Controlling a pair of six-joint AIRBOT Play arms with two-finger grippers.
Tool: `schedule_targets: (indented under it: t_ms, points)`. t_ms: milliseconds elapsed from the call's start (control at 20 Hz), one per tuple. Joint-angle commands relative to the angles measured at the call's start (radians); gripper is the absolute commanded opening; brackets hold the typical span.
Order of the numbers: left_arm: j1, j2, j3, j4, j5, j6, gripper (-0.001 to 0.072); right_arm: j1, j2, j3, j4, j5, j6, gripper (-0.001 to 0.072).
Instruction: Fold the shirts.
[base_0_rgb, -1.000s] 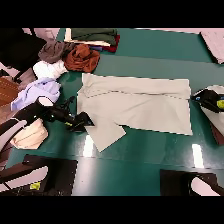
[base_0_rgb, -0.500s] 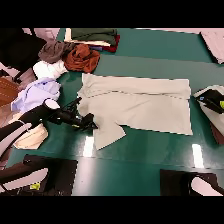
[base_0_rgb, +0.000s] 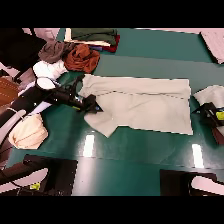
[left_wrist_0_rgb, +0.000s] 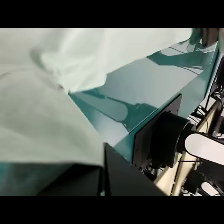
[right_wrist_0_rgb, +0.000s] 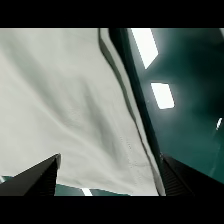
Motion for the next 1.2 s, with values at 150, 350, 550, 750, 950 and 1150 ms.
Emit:
schedule_targets:
  t_ms: [150,350,550,750,950,1150]
  points:
    - [-0.001,0.001,0.110,0.042,-0.019,-0.022,0.0026,-0.009,-0.057,-0.084,0.010,-0.009,-0.063,0.0698]
    - [-0.001,0.001,0.111,0.041,-0.017,-0.022,0.0027,0.034,-0.057,-0.085,0.003,-0.006,-0.063,0.0697]
    - [-0.001,0.001,0.129,0.040,-0.023,-0.021,0.0027,0.122,-0.057,-0.085,-0.024,-0.022,-0.040,0.0621]
    - [-0.001,0.001,0.210,0.067,-0.050,-0.019,0.0027,0.146,-0.025,-0.084,-0.186,0.011,0.017,0.0022]
    - [-0.001,0.033,0.270,0.182,-0.241,-0.023,0.0026,0.137,0.182,-0.085,-0.190,0.019,0.064,0.0022]
    - [-0.001,0.216,0.266,0.433,-0.317,-0.102,0.0026,0.216,0.369,-0.084,-0.210,0.092,0.131,0.0022]
